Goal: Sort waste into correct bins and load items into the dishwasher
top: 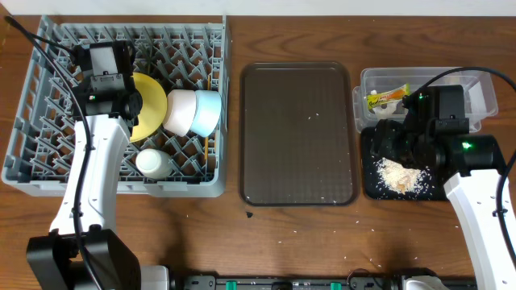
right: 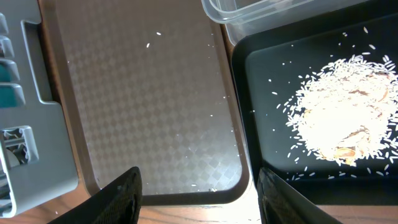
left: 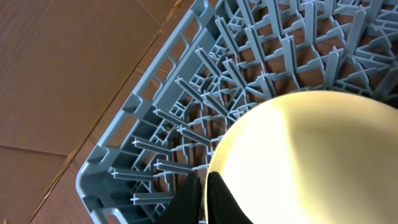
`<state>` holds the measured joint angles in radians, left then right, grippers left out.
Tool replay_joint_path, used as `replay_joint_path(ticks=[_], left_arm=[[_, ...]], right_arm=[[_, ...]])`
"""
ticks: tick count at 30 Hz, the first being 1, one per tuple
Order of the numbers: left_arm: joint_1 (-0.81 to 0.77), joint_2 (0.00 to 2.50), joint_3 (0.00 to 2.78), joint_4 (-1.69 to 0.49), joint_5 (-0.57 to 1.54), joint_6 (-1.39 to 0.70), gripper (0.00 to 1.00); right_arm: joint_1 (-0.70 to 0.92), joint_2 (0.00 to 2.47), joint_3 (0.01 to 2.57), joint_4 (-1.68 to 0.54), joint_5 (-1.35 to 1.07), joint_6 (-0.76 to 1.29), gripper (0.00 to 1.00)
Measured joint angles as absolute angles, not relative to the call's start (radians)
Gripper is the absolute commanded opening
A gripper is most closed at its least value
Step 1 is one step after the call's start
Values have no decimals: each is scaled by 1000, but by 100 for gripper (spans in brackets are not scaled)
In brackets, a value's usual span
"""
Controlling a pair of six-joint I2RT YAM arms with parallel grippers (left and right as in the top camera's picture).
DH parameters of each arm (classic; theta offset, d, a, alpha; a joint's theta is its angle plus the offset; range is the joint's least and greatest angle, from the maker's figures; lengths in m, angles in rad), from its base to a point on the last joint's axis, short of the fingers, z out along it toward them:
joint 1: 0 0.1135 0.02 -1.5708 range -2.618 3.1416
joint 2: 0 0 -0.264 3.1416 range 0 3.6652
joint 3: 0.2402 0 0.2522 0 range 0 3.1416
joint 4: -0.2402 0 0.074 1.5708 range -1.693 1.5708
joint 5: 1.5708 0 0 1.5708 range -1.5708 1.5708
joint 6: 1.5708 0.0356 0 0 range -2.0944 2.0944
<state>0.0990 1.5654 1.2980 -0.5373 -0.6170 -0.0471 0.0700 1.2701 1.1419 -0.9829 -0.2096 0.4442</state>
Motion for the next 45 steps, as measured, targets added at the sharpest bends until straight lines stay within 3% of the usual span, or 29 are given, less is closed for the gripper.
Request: replay_joint_path(ticks=[2,3,4,8,16,24,27,32,36,40,45], left_arm=[[101,1565,1298,-542,-617,-58,24],[103,1565,1298,-547,-615,-77,36],[112,1565,1298,-557,-604,-101,40],[217,1566,1298,-606,-430,-188,47],[582,1568,1298,-659,111,-319,60],[673,1608,1298,-625,355,-341,59],[665,1679,1298,-617,403,-340,52],[667,1768,1301,-605,484,-339,49],[664,1799,1300,-605,529,-329,38],[663,1813,1298,-602,548,-324,41],[663,1812,1298,-591,572,-316,38]], right_arm=[[70,1270,1142,-983,-210,444,58],[70,1270,1142,-983,-210,444,57],[70,1270,1142,-983,-210,444,58],[70,1270,1142,-986,-210,444,58],[70,1270,1142,-986,-210,444,59],[70,1270,1142,-982,-210,444,59],[70,1270,1142,-982,-210,444,59],[70,1270,1142,-981,-210,444,59],[70,1270,1142,-979,-210,444,59],[70,1270,1142,-979,-210,445,59],[70,1270,1142,-979,-210,445,59]])
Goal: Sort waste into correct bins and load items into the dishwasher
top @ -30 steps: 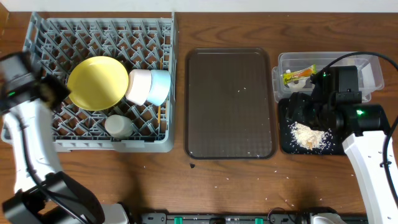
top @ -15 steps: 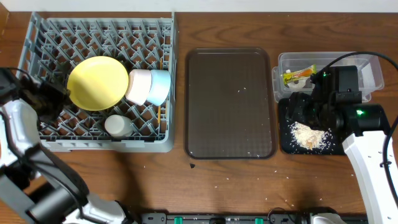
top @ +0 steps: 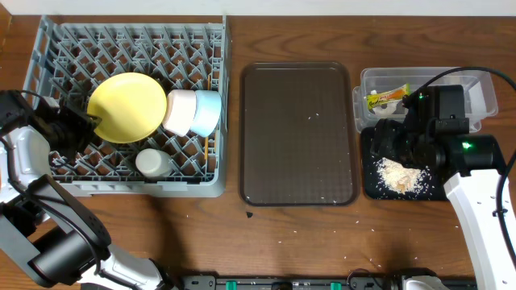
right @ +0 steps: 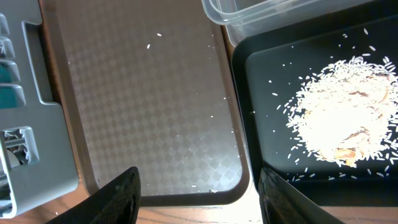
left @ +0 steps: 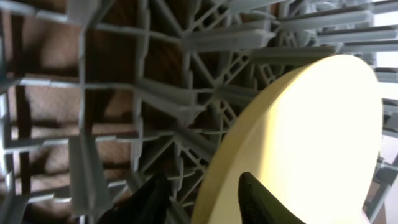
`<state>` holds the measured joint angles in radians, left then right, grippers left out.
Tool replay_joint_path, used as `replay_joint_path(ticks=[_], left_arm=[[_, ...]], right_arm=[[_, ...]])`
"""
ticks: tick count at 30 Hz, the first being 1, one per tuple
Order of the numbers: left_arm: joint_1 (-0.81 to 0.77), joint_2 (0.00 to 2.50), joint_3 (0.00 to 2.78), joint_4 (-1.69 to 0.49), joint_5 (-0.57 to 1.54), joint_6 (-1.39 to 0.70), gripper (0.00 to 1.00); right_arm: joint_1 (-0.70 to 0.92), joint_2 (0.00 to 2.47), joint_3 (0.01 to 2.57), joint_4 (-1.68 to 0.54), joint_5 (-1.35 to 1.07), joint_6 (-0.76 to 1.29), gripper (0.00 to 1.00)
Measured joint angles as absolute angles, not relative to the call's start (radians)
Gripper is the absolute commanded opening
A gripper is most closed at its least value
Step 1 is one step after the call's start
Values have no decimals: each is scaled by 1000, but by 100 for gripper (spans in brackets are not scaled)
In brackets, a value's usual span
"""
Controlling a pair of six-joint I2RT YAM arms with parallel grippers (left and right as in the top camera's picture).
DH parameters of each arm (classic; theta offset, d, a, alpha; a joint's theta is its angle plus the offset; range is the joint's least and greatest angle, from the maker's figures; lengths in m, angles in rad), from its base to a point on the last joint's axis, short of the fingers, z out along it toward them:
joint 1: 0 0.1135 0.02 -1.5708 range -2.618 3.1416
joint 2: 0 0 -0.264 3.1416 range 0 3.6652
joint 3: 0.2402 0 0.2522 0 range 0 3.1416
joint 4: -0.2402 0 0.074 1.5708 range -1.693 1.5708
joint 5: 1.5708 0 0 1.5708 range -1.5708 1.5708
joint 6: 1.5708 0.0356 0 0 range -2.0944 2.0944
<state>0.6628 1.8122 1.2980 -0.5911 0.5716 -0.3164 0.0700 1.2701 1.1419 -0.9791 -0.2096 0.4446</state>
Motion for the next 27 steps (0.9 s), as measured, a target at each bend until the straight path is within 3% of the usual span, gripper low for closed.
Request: replay_joint_path(ticks=[12,17,27], left_arm=[[659,1818,1296,-534,578,-317,38],[635,1848,1285,-520,604,-321,9],[648,1806,1272,-540,601,-314,7]], right_arm=[[70,1270,1142,-979,-210,445,59],[70,1270,1142,-978,-210,445,59],[70,1270,1142,-976,-210,457,59]])
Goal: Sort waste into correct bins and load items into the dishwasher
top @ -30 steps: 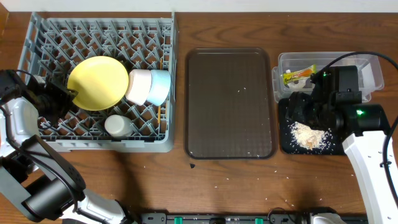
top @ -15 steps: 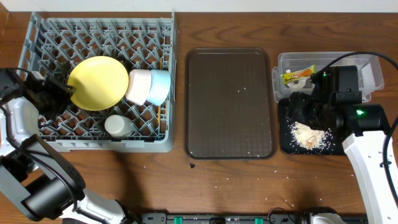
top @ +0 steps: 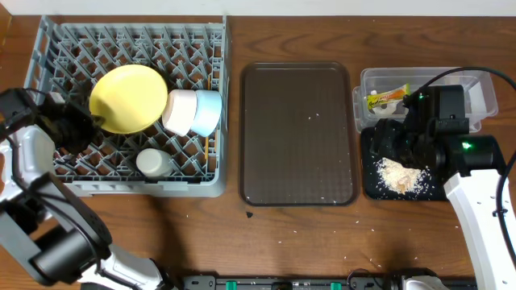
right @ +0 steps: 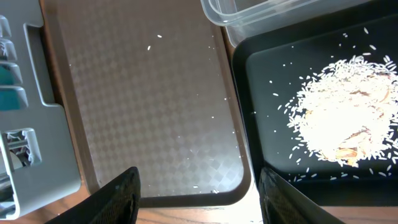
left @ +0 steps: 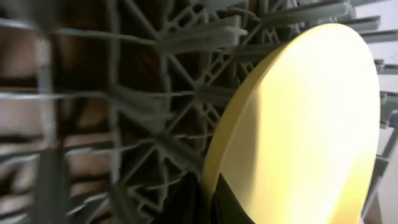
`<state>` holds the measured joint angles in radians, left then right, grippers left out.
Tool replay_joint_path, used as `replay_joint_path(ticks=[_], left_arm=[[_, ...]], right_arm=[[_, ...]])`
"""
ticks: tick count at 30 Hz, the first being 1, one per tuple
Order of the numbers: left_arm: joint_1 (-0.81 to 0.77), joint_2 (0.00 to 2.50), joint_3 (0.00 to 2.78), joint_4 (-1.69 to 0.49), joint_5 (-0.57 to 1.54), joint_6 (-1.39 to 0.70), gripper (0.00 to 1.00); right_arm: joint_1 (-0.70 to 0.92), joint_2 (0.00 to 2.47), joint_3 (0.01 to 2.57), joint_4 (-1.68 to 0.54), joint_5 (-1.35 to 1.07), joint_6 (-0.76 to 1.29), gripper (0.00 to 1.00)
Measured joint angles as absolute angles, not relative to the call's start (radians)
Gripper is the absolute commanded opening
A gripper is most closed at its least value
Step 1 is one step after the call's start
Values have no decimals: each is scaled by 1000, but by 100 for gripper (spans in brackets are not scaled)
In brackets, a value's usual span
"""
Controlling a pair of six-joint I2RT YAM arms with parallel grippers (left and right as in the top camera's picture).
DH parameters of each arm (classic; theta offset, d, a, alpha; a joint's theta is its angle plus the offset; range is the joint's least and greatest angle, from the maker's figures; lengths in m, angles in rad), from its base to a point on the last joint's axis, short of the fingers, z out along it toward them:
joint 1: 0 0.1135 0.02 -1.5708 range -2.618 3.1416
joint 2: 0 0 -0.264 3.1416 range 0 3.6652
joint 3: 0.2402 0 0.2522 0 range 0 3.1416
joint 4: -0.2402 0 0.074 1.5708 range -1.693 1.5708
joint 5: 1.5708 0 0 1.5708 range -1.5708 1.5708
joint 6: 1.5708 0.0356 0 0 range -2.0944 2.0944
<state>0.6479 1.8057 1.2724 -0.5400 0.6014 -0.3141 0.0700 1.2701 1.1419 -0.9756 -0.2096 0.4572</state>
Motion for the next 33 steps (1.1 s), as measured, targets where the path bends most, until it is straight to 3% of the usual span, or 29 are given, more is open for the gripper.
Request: replay_joint_path(ticks=[6,12,24,33], left_arm=[[668,1575,1255,-572,375,-289,7],[575,1393,1256,-573,125,-169,8],[249,1496,1256,-521,-335,43,7],[141,1562,1256,-488,-601,99,7]], right_arm=[[70,1270,1142,-976,-210,464,60],[70,1270,1142,-973,-210,464,59],[70,1270,1142,-960,-210,464,61],[70,1270,1142,-960,-210,464,62]])
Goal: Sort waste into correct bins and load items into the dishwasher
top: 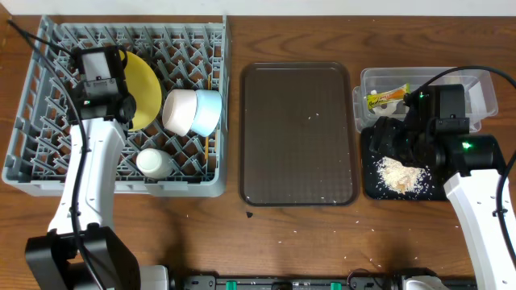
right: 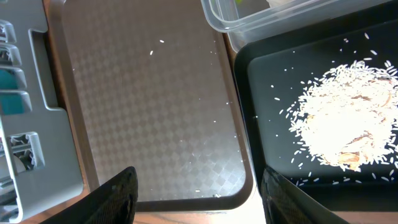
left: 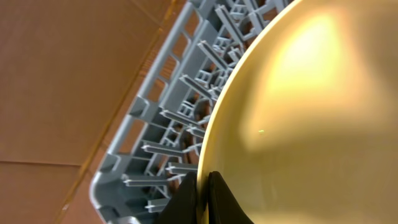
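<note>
The yellow plate (top: 143, 80) stands nearly on edge in the back left part of the grey dish rack (top: 32, 161). My left gripper (left: 204, 194) is shut on the plate's rim (left: 211, 143), one finger on each face. In the overhead view the left gripper (top: 121, 95) sits at the plate's left side. My right gripper (right: 202, 199) is open and holds nothing, hanging over the brown tray's (right: 149, 112) right edge beside the black bin (right: 261, 74) of rice (right: 342, 118). Overhead, the right gripper (top: 390, 137) is above that bin.
A white bowl (top: 179, 111) and a blue bowl (top: 208, 111) lean in the rack right of the plate, with a white cup (top: 153, 163) in front. The clear bin (top: 476, 80) behind the black bin (top: 371, 187) holds a wrapper (top: 387, 97). Rice grains dot the tray (top: 298, 133).
The left arm, which reached in from the rack's left side, now comes over its back left. The plate, still gripped at the rim, has gone from leaning face-up to nearly upright, farther back.
First my left gripper was shut on the plate's rim in the rack. Then it was open at the plate's left edge, the plate leaning face-up. Then it was shut on the rim again, and now holds the plate upright. The right arm stayed put, open.
</note>
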`<state>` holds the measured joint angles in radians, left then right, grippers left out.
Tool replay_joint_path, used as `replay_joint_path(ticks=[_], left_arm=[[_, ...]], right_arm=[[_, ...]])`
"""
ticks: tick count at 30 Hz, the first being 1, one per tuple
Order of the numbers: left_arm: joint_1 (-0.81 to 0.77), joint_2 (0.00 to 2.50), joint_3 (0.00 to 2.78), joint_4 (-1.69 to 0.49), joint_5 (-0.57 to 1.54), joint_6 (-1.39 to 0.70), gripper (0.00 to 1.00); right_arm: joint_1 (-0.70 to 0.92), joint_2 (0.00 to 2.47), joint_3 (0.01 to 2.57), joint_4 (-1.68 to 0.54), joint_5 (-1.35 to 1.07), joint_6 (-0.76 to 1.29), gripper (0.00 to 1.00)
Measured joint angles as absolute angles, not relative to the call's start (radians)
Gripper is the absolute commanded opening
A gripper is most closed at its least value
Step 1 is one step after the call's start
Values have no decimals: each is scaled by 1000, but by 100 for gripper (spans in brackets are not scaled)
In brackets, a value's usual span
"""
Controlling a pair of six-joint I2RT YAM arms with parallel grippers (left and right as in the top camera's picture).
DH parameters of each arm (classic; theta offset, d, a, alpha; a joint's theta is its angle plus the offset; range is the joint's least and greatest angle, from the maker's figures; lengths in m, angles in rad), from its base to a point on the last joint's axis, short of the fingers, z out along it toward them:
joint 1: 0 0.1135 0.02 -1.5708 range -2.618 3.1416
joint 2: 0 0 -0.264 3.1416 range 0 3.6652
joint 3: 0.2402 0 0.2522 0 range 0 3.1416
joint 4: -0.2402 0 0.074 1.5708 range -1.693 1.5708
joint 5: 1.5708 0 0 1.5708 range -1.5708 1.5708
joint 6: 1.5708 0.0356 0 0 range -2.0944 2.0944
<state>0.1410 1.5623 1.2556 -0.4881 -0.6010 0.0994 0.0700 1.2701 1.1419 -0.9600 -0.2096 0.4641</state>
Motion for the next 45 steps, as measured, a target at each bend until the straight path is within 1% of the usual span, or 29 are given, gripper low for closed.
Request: replay_joint_path(ticks=[8,13,24,32,45], left_arm=[[139,1563,1256,-465,-729,110,7],[138,1563,1256,-465,-757,110,7],[66,1563,1256,-447,-751,136,7],[51,1563,1256,-423,-751,164,7],[49,1563,1255,-303,-705,336,7]], right_arm=[[70,1270,1142,-960,-210,464,62],[70,1270,1142,-960,-210,464,63],[70,1270,1142,-960,-210,464,63],[70,1270,1142,-960,-210,464,62],[70,1270,1142,-960,-210,464,63]])
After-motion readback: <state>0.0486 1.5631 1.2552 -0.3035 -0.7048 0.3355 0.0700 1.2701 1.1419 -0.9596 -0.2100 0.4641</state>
